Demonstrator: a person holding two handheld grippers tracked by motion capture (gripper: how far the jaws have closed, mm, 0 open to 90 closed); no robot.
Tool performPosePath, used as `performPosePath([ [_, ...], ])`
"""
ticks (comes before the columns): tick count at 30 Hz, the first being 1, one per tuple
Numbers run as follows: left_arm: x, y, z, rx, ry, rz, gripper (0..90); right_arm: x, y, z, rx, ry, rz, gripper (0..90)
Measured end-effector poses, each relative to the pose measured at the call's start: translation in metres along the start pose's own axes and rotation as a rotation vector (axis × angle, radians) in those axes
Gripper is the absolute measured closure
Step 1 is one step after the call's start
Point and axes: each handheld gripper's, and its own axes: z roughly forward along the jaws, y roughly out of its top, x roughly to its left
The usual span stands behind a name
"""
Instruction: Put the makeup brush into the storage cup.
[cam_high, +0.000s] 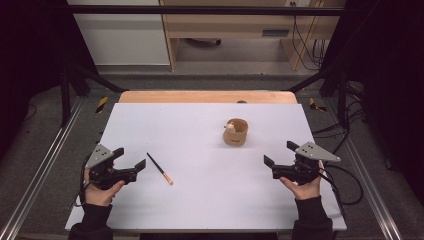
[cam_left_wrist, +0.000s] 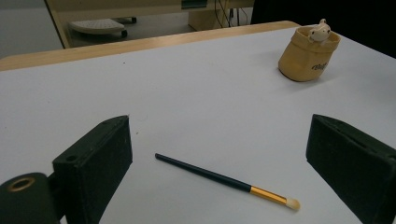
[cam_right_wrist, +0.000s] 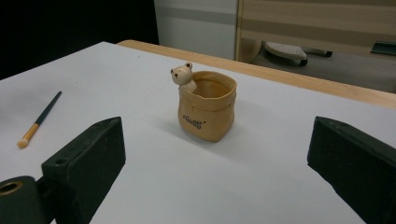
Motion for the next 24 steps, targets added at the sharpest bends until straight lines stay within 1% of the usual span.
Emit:
performPosePath([
  [5, -0.003, 0.001, 0.0, -0.001, 0.0, -0.001, 7.3, 0.001, 0.0, 0.0, 0.011, -0.002, -0.002, 4.6],
  [11, -0.007, 0.0, 0.002, 0.01, 0.0, 0.005, 8.2, 0.002, 0.0, -0.001, 0.013, -0.007, 0.0, 4.8],
  [15, -0.01, 0.0, 0.005, 0.017, 0.003, 0.004, 9.1, 0.004, 0.002, -0.001, 0.013, -0.009, -0.009, 4.9],
  [21, -0.014, -0.002, 0.013, 0.042, 0.012, 0.005, 10.3, 0.006, 0.003, -0.001, 0.02, -0.008, -0.012, 5.1],
  [22, -0.016, -0.003, 0.016, 0.055, 0.018, 0.004, 10.5, 0.006, 0.004, -0.001, 0.022, -0.007, -0.012, 5.1],
  [23, -0.016, -0.003, 0.016, 0.055, 0.018, 0.004, 10.8, 0.007, 0.004, -0.001, 0.022, -0.005, -0.014, 5.2],
  [24, -0.017, -0.005, 0.02, 0.07, 0.021, 0.004, 11.1, 0.007, 0.004, 0.0, 0.023, -0.006, -0.014, 5.2],
])
